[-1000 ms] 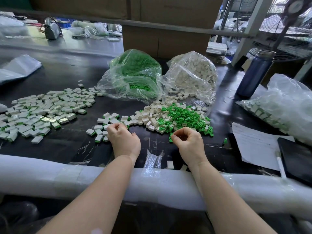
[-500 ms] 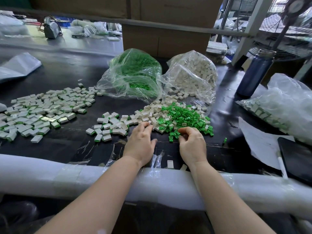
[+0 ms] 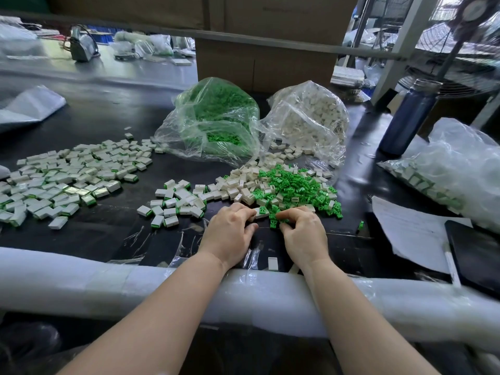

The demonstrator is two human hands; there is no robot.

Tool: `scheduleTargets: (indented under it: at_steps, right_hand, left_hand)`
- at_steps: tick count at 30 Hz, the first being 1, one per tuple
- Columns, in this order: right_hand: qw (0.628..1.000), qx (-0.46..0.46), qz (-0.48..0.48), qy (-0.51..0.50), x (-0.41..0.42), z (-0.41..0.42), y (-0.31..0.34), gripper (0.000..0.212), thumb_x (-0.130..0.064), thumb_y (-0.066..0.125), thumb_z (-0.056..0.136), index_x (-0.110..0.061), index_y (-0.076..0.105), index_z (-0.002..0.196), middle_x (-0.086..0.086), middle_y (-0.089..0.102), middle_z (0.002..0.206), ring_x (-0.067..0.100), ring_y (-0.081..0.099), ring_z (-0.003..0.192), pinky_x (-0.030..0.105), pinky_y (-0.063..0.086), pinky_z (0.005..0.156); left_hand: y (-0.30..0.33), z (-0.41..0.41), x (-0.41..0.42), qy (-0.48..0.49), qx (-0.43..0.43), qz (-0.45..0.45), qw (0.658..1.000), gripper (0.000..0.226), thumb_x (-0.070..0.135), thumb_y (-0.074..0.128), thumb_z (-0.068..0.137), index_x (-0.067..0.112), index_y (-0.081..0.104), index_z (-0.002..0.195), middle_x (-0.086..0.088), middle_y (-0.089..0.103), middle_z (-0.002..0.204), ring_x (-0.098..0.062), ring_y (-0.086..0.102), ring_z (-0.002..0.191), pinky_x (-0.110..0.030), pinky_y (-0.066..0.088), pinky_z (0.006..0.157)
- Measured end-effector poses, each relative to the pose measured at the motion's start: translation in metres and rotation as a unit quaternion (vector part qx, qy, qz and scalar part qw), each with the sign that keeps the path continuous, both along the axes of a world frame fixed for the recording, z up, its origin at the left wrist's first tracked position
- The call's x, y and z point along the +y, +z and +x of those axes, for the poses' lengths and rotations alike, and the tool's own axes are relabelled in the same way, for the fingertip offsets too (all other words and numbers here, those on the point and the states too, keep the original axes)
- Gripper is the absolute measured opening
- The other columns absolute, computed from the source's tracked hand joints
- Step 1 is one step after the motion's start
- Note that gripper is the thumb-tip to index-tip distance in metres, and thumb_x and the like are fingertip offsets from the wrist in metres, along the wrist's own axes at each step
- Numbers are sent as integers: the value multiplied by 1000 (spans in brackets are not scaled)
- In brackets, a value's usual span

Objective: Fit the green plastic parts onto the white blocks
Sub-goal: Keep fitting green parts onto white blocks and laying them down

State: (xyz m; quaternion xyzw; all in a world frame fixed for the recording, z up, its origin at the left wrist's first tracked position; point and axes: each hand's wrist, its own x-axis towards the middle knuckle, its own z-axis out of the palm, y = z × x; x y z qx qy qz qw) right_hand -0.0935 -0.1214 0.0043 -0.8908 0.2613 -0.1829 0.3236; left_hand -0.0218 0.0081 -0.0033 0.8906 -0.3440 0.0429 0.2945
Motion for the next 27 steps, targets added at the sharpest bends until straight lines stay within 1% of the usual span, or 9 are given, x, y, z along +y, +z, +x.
scheduleTargets:
  at_steps: [3,5,8,12,15,18,20,24,27]
  right_hand:
    - [1000,-3,1,0,1,-1,1,15,-15,62,86,-21,71,98,-10,51,99,18,51,108,38,39,97]
    - [1000,1,-7,2,1,-2,1,13,-19,64,86,-22,70,97,-11,47,96,17,49,109,37,39,97]
    - [1000,12,-17,4,1,-1,1,14,-25,63,87,-23,70,99,-7,52,102,16,47,111,36,38,97]
    - [998,36,-49,4,2,1,0,17,-31,63,87,-24,69,101,-3,54,112,17,45,113,34,37,97]
    - [998,39,-57,3,2,1,0,15,-29,64,86,-23,67,99,-3,54,112,18,45,113,36,37,97]
    - [998,22,-63,14,3,1,-1,9,-23,65,85,-21,66,94,-4,58,107,18,47,109,32,36,94]
    - [998,5,-59,26,3,1,-2,10,-17,65,85,-20,66,95,-3,61,106,17,49,107,28,35,91]
    - [998,0,-58,31,2,2,-3,20,-15,65,85,-19,66,105,-2,62,109,17,50,108,24,34,92]
    - [998,-18,-54,35,1,1,-3,13,-13,66,84,-18,67,96,-4,60,100,16,50,102,19,31,81]
  left_hand:
    - [2,-2,0,0,5,-40,999,26,19,54,93,15,63,116,2,59,112,-17,51,108,-28,42,93]
    - [2,-2,0,6,11,-56,998,26,18,53,93,14,64,117,1,59,108,-16,53,104,-25,42,91]
    - [1,-2,0,10,13,-44,999,29,17,53,94,13,61,122,-2,53,108,-18,52,102,-27,43,91]
    - [1,-1,-1,22,13,-31,999,26,20,57,92,12,65,114,-3,49,108,-19,51,100,-28,43,92]
    - [3,-3,0,14,24,-28,999,21,18,57,91,13,66,109,-2,54,107,-19,51,103,-31,42,94]
    - [5,-4,2,9,36,-31,999,15,16,59,90,17,65,103,-2,60,104,-19,53,102,-33,42,92]
    - [7,-5,3,7,46,-41,998,17,16,61,88,19,65,104,0,60,102,-17,54,100,-28,42,90]
    - [10,-6,3,-16,80,-54,995,33,13,62,88,21,62,120,2,57,103,-13,53,98,-17,37,89]
    - [10,-6,4,-24,101,-73,992,29,10,61,88,17,64,116,1,56,104,-13,55,97,-17,39,90]
